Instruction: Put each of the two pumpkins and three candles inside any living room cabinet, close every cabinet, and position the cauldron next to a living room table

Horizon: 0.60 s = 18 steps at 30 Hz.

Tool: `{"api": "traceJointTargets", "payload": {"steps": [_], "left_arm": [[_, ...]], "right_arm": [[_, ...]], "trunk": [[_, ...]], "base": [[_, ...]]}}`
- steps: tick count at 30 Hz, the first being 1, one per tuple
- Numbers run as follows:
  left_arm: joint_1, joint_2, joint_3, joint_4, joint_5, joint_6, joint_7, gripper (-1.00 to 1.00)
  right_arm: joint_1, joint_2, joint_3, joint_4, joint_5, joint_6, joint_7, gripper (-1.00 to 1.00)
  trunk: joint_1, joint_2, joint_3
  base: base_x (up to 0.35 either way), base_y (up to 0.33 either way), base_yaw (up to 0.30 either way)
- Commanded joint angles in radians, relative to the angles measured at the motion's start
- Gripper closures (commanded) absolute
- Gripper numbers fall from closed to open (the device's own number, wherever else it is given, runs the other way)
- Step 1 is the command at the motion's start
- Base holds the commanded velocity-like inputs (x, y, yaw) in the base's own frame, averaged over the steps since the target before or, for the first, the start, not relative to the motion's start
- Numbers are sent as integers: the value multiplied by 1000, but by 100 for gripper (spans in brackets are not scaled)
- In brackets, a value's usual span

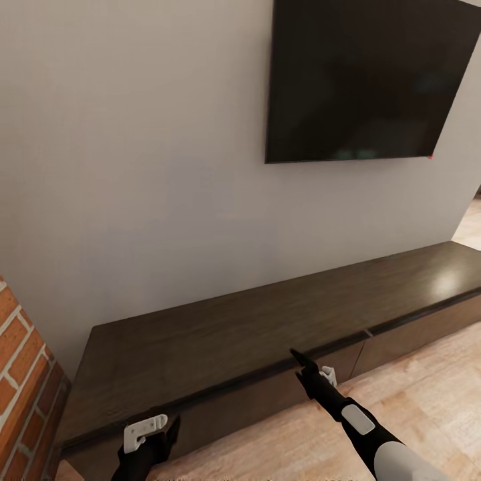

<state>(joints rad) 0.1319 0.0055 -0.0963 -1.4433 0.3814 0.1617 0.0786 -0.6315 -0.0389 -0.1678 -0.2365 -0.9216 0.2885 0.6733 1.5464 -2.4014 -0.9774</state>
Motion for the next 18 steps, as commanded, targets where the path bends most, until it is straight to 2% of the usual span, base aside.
{"api": "traceJointTargets", "payload": {"steps": [1, 11, 16, 18], "left_arm": [[0, 1, -2, -2, 10, 4, 7, -100], [0, 1, -2, -1, 7, 4, 9, -100], [0, 1, -2, -1, 6, 4, 9, -100], [0, 1, -2, -1, 5, 4, 9, -100]], "right_arm": [[-1, 0, -2, 0, -8, 9, 2, -100], [-1, 1, -2, 0, -8, 8, 2, -100], [-1, 1, -2, 0, -8, 8, 2, -100], [-1, 1, -2, 0, -8, 8, 2, -100]], "trunk": [[4, -8, -4], [42, -78, -35], [42, -78, -35], [50, -92, -42]], "base": [[0, 0, 0], [0, 0, 0], [0, 0, 0], [0, 0, 0]]}}
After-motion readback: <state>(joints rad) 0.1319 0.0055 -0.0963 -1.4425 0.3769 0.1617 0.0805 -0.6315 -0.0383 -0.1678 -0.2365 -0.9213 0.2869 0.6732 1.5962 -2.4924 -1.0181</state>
